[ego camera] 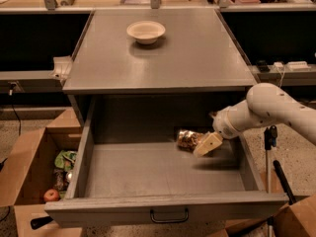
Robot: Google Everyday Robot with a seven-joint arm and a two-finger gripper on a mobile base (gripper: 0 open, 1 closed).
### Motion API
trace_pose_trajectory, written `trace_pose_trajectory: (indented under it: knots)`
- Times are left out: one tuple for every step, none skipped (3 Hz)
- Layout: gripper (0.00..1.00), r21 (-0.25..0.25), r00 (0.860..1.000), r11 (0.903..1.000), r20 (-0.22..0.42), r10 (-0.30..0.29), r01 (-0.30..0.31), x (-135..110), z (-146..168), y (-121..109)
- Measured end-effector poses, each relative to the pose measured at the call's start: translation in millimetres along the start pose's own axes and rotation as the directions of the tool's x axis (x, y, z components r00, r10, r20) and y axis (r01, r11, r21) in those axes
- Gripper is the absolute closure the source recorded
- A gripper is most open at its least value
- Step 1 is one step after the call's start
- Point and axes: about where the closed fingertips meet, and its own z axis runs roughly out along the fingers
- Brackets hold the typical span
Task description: Place orange can into top drawer
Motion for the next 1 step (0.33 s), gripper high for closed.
trace_pose_trajectory:
  knots:
    - [0.0, 0.034, 0.997, 0.9983, 0.062, -0.049, 0.047, -17.2, -28.7, 6.7]
